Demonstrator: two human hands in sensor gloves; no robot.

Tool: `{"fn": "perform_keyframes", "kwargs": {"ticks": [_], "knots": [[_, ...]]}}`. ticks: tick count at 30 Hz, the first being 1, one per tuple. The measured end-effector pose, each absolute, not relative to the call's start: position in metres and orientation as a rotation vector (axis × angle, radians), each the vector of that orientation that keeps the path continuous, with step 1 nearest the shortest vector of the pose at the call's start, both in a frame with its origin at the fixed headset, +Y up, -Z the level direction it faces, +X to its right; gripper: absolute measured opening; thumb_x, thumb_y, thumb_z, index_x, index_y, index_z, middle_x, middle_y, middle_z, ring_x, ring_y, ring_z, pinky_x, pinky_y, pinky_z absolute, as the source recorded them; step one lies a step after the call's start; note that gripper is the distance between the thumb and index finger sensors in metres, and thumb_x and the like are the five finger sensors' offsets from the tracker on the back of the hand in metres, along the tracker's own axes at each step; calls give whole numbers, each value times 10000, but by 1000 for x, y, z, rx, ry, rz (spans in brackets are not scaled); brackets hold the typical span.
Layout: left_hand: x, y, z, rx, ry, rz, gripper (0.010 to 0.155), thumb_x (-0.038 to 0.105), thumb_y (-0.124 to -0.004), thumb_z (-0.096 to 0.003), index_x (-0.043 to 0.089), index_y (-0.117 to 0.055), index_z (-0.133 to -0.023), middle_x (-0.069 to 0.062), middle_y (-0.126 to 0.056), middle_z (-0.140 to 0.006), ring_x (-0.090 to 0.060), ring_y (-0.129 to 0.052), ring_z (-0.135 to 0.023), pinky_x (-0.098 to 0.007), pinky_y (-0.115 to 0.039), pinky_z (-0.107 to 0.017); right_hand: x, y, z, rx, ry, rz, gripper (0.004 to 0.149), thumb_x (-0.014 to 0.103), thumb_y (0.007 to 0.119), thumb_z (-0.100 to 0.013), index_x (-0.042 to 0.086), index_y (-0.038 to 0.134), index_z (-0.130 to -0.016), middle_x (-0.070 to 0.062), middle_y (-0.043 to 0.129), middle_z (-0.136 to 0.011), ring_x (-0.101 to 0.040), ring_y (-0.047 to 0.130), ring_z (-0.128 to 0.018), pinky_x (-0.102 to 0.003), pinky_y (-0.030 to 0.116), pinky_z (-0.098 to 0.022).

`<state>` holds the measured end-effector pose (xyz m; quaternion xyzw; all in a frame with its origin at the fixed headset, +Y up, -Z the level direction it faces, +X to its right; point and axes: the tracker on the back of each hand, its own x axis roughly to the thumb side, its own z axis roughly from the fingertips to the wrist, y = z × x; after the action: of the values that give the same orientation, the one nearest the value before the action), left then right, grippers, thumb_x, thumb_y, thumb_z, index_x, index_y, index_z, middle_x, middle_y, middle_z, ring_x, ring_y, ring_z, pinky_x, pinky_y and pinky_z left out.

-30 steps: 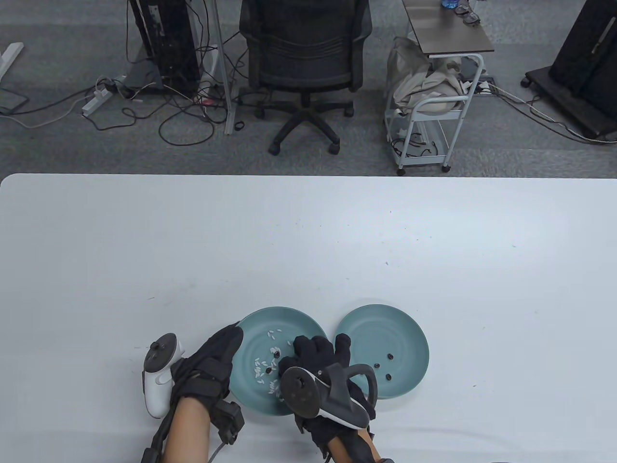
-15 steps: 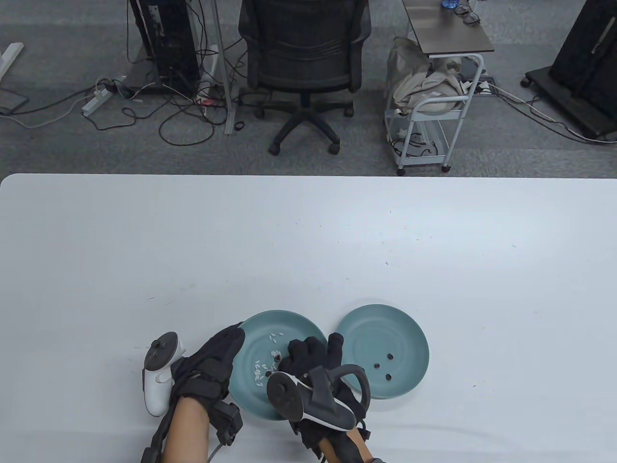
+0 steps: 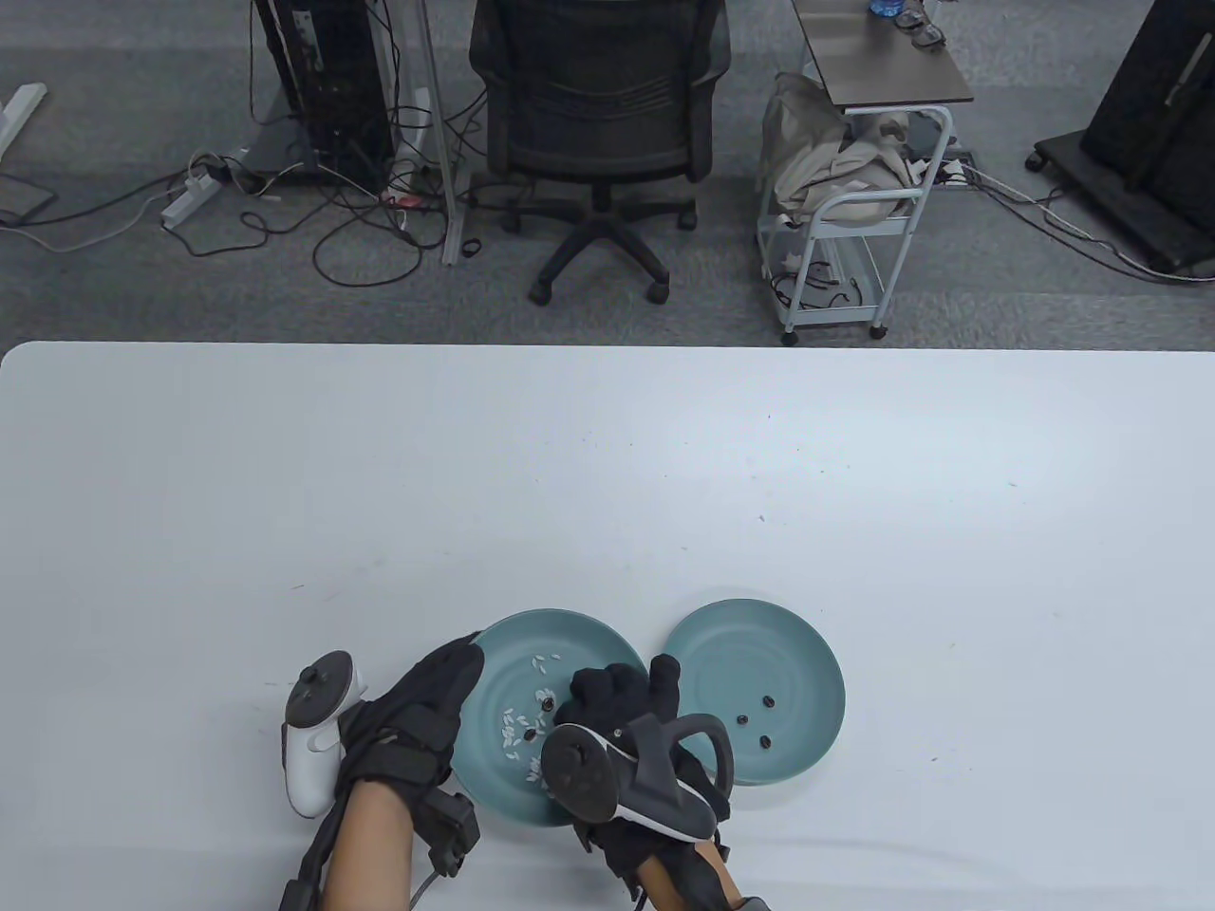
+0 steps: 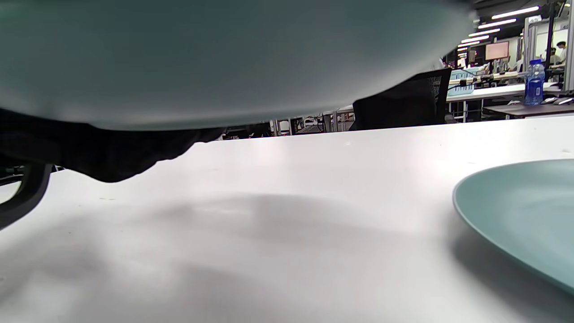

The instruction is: Pick coffee beans with hand pinch into plate

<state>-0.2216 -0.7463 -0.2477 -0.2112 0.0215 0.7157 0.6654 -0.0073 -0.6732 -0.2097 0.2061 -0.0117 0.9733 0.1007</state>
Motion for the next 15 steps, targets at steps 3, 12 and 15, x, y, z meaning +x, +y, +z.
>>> {"fn": "perform_keyframes", "kwargs": {"ticks": [3, 12, 15], "knots": [[-223, -746, -248, -466, 55, 1615, 543, 364, -600, -695, 101, -540, -1166, -224, -882, -919, -356, -996, -681, -472, -901, -465, -4, -671, -211, 597, -37, 2849, 408, 383, 822, -462, 109, 827, -765, -107, 683, -1001, -431, 684, -930, -767, 437, -686], [-224, -748, -249, -464, 73, 1634, 542, 367, -597, -696, 103, -537, -1167, -224, -878, -923, -354, -993, -686, -473, -898, -470, 30, -657, -219, 475, -110, 2655, 408, 382, 821, -464, 111, 826, -769, -108, 682, -1004, -430, 687, -929, -773, 430, -684], [-225, -748, -249, -447, 81, 1631, 544, 366, -596, -697, 99, -537, -1167, -225, -879, -922, -355, -993, -686, -474, -898, -469, 56, -649, -220, 343, -219, 2703, 407, 371, 824, -467, 102, 824, -772, -115, 677, -1006, -435, 679, -932, -786, 403, -681]]}}
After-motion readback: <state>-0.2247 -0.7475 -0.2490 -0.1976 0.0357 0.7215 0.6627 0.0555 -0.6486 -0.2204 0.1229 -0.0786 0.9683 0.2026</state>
